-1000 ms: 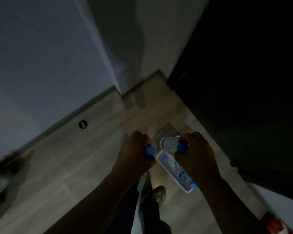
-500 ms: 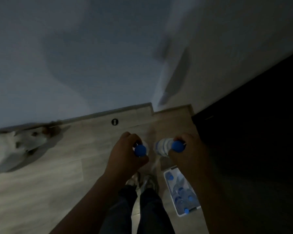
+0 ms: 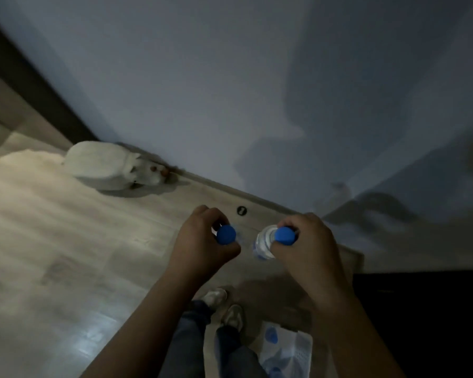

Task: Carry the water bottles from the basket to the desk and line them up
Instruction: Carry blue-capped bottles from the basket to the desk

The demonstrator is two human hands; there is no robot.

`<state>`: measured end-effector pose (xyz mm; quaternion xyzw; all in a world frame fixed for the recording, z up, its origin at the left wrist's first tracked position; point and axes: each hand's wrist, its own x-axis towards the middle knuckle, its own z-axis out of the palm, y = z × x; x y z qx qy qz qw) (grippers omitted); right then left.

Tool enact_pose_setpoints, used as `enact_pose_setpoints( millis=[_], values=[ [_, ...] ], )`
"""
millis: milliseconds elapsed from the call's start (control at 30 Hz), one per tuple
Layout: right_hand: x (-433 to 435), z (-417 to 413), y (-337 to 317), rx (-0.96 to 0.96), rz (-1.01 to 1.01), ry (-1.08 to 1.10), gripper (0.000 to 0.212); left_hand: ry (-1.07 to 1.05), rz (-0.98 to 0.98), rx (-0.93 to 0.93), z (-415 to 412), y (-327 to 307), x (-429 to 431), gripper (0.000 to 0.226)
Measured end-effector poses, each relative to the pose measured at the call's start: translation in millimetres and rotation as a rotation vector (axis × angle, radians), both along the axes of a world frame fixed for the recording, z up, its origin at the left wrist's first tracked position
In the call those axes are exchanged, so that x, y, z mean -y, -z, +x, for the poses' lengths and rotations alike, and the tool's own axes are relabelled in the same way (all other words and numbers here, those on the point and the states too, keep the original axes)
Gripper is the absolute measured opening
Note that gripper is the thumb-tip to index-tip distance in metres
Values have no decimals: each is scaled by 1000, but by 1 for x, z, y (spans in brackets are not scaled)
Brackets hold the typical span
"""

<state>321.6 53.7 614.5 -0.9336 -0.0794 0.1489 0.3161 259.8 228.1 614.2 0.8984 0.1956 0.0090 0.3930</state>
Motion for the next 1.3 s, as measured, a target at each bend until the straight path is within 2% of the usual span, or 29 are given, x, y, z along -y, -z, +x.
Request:
enact_pose_setpoints(
  millis=[300,533,833,1033,1300],
  values=[
    [-58,-16,-43,107,-26,-430,13,-383,12,71,-84,-27,-29,28],
    [-106,-55,-61,112,66,-631,14,-645,16,95,-156,-51,-47,27],
    [-173,-122,-90,130,132,-884,13,-858,109,157,-241,-90,-76,25],
    [-223,-138,-105,106,202,-1069,14,-1037,133,152,-268,-102,-97,24],
    [-291,-135,-116,137,199,-1311,16,-1276,125,163,-268,-110,-120,25]
  ],
)
